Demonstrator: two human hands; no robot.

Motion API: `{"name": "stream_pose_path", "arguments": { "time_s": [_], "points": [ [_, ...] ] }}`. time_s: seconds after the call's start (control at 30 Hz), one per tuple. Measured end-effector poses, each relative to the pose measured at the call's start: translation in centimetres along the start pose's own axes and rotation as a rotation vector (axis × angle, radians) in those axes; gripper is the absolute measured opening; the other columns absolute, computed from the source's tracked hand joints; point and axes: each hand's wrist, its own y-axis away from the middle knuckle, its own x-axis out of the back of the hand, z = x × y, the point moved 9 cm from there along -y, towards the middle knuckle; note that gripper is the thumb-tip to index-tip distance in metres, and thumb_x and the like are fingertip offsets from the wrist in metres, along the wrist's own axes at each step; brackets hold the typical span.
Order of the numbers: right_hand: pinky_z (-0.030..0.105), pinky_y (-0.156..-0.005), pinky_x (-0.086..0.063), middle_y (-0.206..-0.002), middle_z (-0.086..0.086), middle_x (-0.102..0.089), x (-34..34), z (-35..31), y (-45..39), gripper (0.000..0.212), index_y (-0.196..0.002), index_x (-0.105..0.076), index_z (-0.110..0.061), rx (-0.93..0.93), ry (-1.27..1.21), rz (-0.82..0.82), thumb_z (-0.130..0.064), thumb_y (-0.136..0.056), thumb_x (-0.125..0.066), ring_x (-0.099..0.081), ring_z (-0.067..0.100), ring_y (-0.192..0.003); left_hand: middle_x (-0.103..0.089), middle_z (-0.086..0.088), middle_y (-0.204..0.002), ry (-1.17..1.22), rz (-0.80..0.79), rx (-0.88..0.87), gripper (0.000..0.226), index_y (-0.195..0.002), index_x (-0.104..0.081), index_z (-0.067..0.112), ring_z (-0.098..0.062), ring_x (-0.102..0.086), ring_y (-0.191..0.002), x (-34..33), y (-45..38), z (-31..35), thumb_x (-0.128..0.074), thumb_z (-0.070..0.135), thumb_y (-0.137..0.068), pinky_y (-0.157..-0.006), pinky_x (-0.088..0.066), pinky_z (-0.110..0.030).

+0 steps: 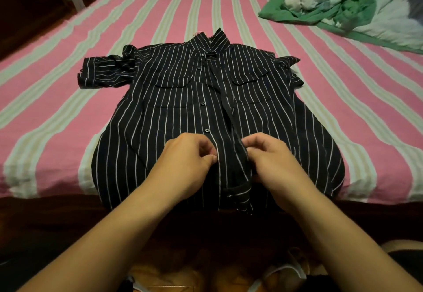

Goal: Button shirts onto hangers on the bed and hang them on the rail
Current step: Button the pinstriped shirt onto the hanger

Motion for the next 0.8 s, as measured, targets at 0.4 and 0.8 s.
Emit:
{"name": "stream_pose_path", "arguments": {
  "time_s": [0.4, 0.8],
  "points": [
    [0.03, -0.078, -0.052, -0.088, -0.012, -0.061, -3.0, -2.5, -0.3, 0.035, -0.112, -0.063, -0.033, 0.254, 0.657, -0.001, -0.054, -0.085, -0.07, -0.057, 0.001, -0.085, -0.075, -0.012, -0.081, 0.256, -0.131, 0.092, 0.008, -0.092, -0.075, 0.01, -0.006, -0.065, -0.056, -0.4, -0.3, -0.8, -0.07, 0.004, -0.093, -0.055, -0.055, -0.016],
    [0.033, -0.077, -0.049, -0.096, -0.013, -0.056, -4.1, -2.3, 0.8, 0.007, -0.099, -0.054, -0.034, 0.373, 0.835, 0.05, -0.033, -0.095, -0.06, -0.058, 0.013, -0.091, -0.074, 0.002, -0.065, 0.121, -0.005, 0.097, 0.014, -0.082, -0.073, 0.026, -0.004, -0.07, -0.056, -0.1, -0.8, -1.4, -0.072, 0.017, -0.093, -0.062, -0.059, -0.026]
  ]
}}
